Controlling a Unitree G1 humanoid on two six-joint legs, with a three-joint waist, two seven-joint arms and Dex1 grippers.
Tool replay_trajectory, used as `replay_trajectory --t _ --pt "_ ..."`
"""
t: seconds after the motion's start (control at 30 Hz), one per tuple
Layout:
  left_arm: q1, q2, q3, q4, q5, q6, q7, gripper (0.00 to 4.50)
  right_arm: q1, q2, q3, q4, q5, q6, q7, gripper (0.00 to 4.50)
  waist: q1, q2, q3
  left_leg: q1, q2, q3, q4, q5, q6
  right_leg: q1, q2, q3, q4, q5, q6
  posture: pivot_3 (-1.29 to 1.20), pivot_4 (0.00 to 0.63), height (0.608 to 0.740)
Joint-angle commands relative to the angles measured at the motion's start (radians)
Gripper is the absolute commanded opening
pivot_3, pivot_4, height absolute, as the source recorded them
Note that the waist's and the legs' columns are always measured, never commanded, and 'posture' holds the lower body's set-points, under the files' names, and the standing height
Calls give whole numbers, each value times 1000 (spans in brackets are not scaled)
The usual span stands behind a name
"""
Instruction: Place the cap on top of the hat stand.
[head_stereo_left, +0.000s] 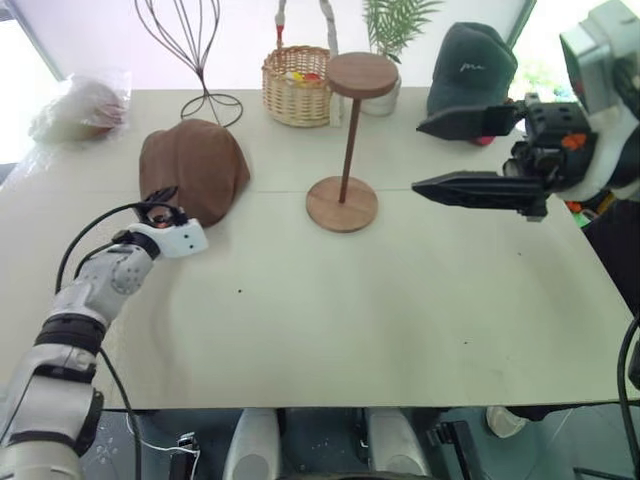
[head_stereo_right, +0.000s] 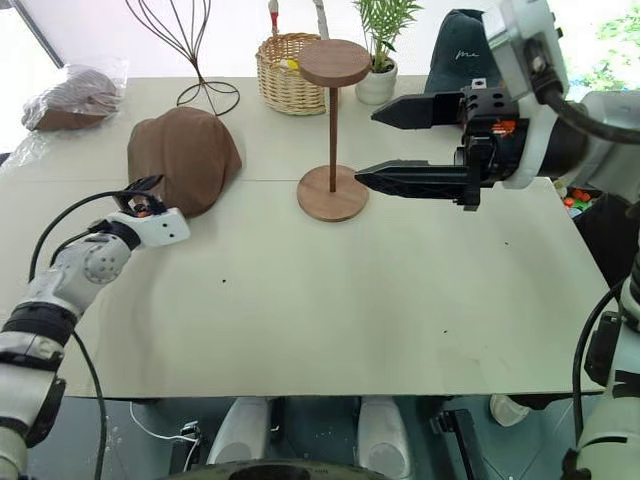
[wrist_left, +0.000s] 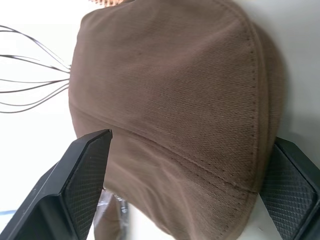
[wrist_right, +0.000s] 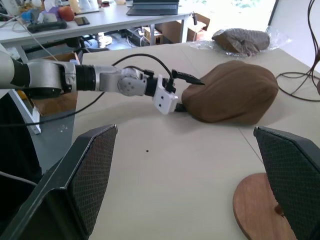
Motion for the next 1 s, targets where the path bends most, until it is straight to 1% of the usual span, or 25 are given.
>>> replay_trajectory --t 0.03,0.13,0.23,0.27,0.33,0.47,0.53,0.57,0.7,0.83,1.0 --pt "-68 -14 -29 98 47 43 100 4351 -16 0 -17 -9 4 -26 -8 4500 2 0 0 0 0 0 1 0 0 0 0 0 0 0 0 0 150 728" --pt "-130 -33 -38 176 49 62 157 4351 -18 5 -15 -8 3 -30 -15 4500 1 -1 0 -1 0 0 3 0 0 0 0 0 0 0 1 0 150 728" --pt "-161 -43 -52 227 46 69 177 4351 -18 8 -14 -6 -2 -35 -23 4500 -1 -1 0 -2 0 0 3 0 0 0 0 0 0 1 1 0 150 728" --pt "-165 -44 -56 237 43 65 180 4136 -17 8 -14 -7 -3 -36 -25 4500 0 -1 0 -2 0 0 3 0 0 0 0 0 0 1 1 0 150 728" --pt "-167 -45 -56 249 31 50 177 3508 -13 8 -16 -10 -5 -38 -26 4500 -1 -1 0 -2 0 0 3 0 0 -1 0 0 0 1 1 0 150 728" --pt "-161 -37 -54 244 24 32 179 1490 -5 3 -21 -15 -1 -40 -27 4500 0 -1 0 -2 0 1 3 0 0 -1 0 0 0 1 1 0 150 728" --pt "-158 -30 -51 233 22 23 178 365 -3 2 -23 -15 0 -40 -27 4500 2 -1 0 -2 0 1 3 0 0 -1 0 0 0 1 1 0 150 728" --pt "-158 -25 -48 227 19 20 177 38 -1 1 -24 -14 3 -35 -28 4500 2 -1 0 -2 0 1 3 0 0 0 0 0 0 1 1 0 150 728" --pt "-160 -4 -29 184 -2 21 177 38 -2 -1 -30 2 28 -4 -33 4500 1 -1 1 -2 0 1 3 -1 0 0 0 0 0 1 1 0 150 728" --pt "-152 32 14 108 -49 20 150 38 -4 -3 -17 -1 -13 -40 -40 4500 0 -2 1 -2 1 1 3 0 0 -1 0 0 0 1 1 0 150 728" --pt "-150 95 105 -47 -140 36 77 38 9 -45 -26 6 -28 -56 8 4500 0 -2 1 -3 1 1 3 -1 0 -1 0 0 0 1 1 0 150 728"
